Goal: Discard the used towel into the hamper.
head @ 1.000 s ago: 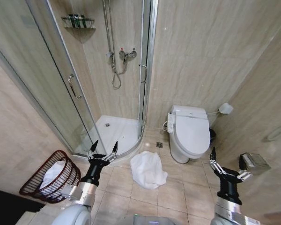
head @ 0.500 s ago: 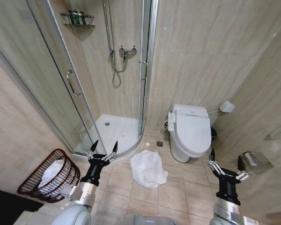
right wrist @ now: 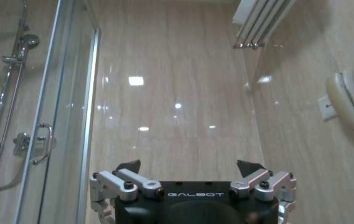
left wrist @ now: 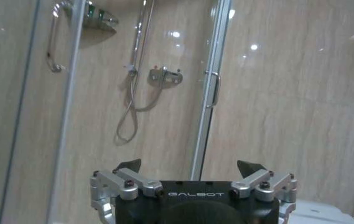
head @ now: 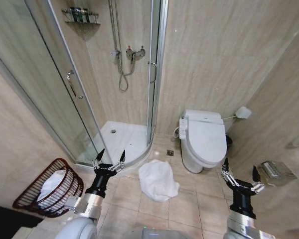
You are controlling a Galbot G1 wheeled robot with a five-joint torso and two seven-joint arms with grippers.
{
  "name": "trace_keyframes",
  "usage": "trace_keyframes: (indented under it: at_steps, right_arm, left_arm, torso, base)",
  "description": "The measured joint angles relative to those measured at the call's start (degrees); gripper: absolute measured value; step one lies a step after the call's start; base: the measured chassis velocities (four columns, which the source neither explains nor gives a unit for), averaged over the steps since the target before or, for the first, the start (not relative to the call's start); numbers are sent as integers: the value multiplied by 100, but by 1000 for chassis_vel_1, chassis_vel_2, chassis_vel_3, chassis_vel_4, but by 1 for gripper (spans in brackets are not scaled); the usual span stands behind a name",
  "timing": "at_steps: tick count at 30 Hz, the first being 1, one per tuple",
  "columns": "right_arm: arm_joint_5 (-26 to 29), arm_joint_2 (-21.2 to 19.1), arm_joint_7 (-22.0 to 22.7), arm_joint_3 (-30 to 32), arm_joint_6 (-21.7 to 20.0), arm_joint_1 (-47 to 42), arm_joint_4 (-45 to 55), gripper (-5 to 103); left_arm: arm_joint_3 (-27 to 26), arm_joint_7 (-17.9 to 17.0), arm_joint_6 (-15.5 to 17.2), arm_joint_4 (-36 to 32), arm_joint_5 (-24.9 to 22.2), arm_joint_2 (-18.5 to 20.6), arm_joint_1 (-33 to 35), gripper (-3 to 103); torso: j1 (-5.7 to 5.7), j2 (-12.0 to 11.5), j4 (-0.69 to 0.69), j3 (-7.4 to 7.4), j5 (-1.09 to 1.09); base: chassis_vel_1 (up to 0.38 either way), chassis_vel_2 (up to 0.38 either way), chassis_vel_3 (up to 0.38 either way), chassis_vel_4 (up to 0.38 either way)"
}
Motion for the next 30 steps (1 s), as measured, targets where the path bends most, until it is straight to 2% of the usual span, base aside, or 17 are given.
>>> trace_keyframes:
  at_steps: [5,10,15,19,23,30]
  right_arm:
    - [4,0,-61,-18,42,6,-78,100]
    - [56,0,-118,-73,27,19,-307,100]
    - [262,0,-144,-187,-166,12,-521,100]
    - [416,0,-165,-162,-375,173,-976,100]
    - [481,0,-206,-190,-444,269,-1281,100]
    - [537,0,-329,-330,-559,678,-2380,100]
  left_arm:
    - [0,0,0,0,0,-1,-1,100]
    - [0,0,0,0,0,0,0,100]
    - [0,0,0,0,0,1,1,100]
    - [0,0,0,0,0,1,0,100]
    - [0,0,0,0,0,0,0,100]
    - [0,0,0,0,0,0,0,100]
  torso:
    - [-35,-91,2,-45,1]
    - [-102,-218,-2,-119,0]
    - [-168,-348,-1,-192,0]
    - [-225,-487,0,-264,1]
    - [-257,-566,0,-308,0]
    - [-357,-786,0,-434,0]
  base:
    - [-142,155,124,-118]
    - [-13,28,-5,-6]
    - [57,-33,-49,38]
    - [14,-9,-6,9]
    - [0,0,0,0]
    - [0,0,0,0]
